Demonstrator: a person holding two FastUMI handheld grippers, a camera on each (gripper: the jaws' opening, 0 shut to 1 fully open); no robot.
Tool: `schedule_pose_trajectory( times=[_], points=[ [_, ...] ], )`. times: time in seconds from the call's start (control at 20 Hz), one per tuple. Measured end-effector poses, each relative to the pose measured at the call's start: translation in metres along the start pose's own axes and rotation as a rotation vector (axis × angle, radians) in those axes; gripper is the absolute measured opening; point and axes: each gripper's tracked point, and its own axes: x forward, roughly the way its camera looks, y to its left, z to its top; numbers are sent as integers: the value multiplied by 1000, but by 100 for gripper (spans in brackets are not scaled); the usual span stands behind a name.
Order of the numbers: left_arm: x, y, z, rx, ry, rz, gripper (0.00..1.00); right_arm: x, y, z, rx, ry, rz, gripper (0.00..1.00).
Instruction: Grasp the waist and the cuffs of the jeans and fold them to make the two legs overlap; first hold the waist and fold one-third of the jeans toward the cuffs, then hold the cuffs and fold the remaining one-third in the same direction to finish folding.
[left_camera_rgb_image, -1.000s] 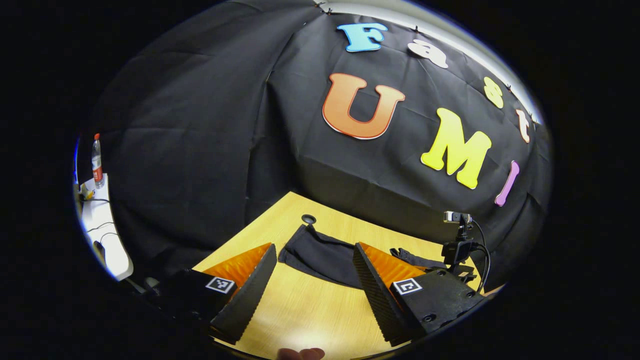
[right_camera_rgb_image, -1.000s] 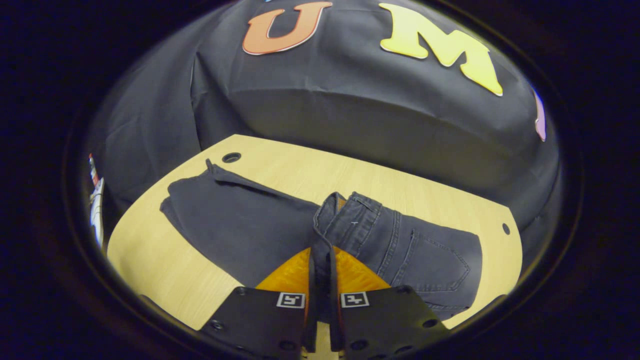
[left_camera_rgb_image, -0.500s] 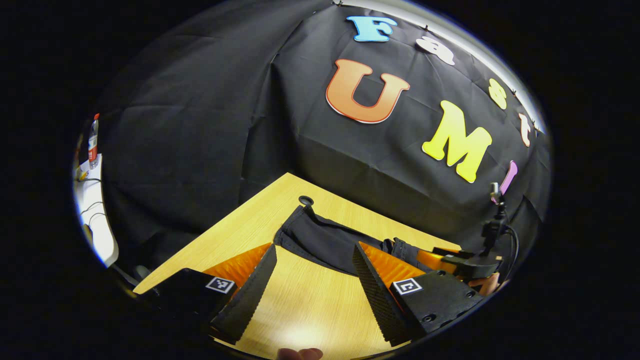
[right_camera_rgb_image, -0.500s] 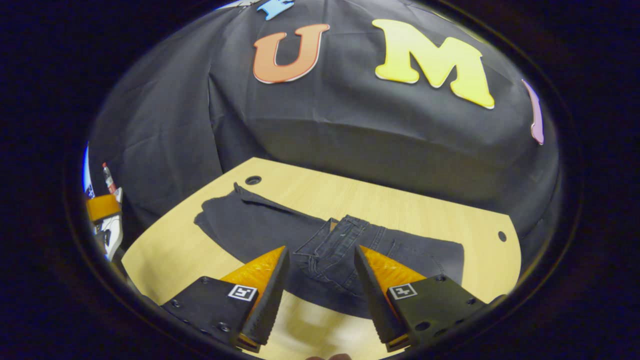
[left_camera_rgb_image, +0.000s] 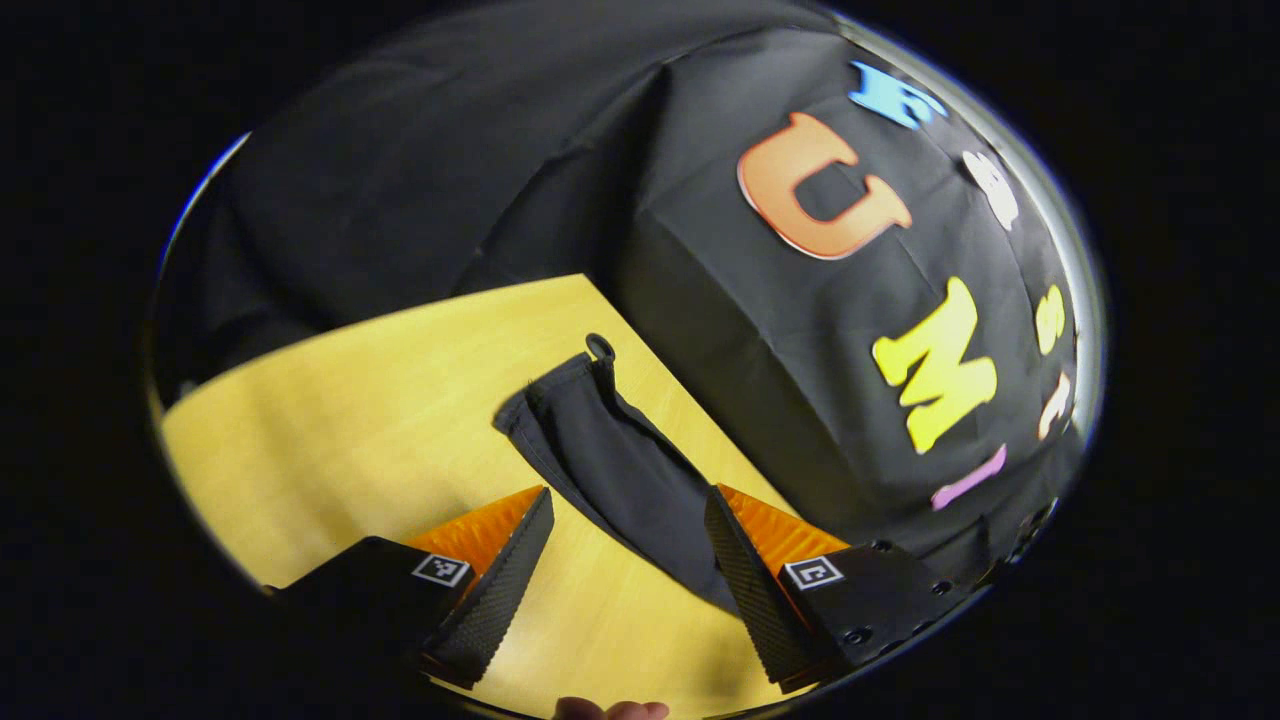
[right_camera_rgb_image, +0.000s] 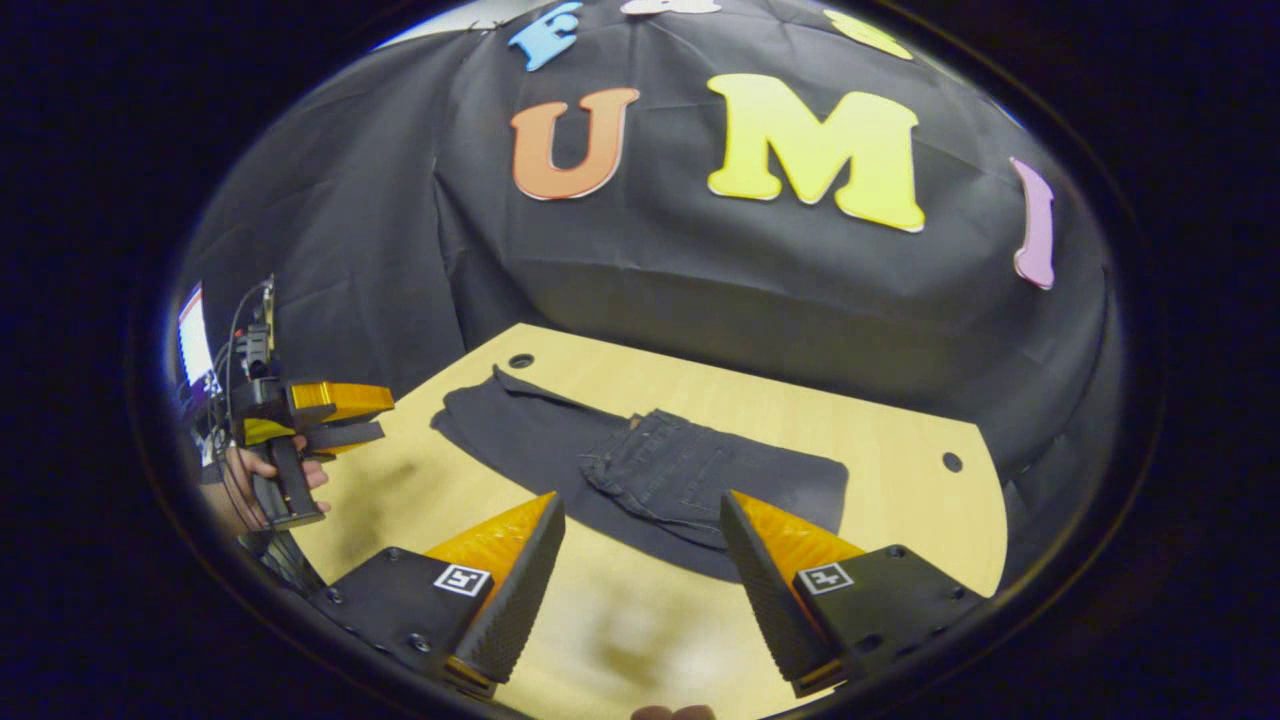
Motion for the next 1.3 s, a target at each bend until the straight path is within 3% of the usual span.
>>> schedule_pose_trajectory(
  times=[0.25,0.45,0.75,0.9,1.05,1.15,1.3],
  points=[
    [52,30,8,-271,24,16,98,-15,-59,-2,88,15,-103,96],
    [83,49,7,-406,34,36,98,-21,-73,-13,154,49,-110,96],
    [111,60,8,-442,46,120,98,-25,-97,-13,230,53,-140,93],
    [122,58,15,-456,36,110,97,-24,-106,-13,289,59,-151,96],
    [132,52,16,-446,32,85,98,-25,-116,-16,346,67,-164,93],
    [141,51,23,-497,-1,68,97,-28,-125,-20,355,73,-182,93],
    [146,62,15,-520,-5,89,87,-35,-129,-27,365,85,-194,93]
  ],
)
